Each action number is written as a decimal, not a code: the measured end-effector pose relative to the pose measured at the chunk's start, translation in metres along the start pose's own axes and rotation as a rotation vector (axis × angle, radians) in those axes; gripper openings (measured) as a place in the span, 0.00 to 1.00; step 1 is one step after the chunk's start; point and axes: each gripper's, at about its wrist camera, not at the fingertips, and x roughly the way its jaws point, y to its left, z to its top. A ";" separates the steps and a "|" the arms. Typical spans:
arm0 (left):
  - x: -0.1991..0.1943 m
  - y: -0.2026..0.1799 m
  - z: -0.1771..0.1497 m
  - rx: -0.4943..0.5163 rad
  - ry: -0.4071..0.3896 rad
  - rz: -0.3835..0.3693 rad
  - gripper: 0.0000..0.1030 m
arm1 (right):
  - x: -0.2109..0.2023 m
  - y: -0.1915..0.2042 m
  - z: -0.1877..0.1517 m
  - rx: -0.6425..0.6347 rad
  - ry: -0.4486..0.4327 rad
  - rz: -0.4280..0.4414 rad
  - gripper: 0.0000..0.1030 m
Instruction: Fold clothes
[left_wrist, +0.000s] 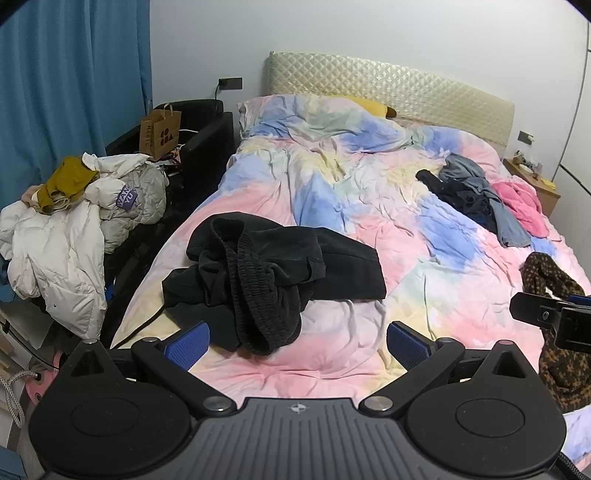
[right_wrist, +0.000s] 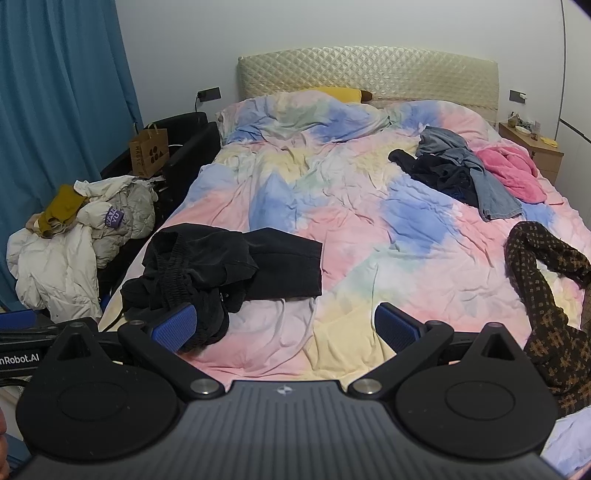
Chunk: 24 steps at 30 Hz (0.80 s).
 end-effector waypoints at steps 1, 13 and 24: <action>-0.002 0.001 0.002 0.000 0.001 -0.001 1.00 | 0.000 0.000 0.000 0.000 0.000 0.000 1.00; -0.006 0.001 0.001 0.006 -0.008 -0.020 1.00 | -0.003 0.001 -0.001 0.004 -0.008 0.009 1.00; -0.010 -0.002 -0.005 0.011 0.001 -0.027 1.00 | -0.008 -0.004 -0.008 0.019 -0.013 0.015 1.00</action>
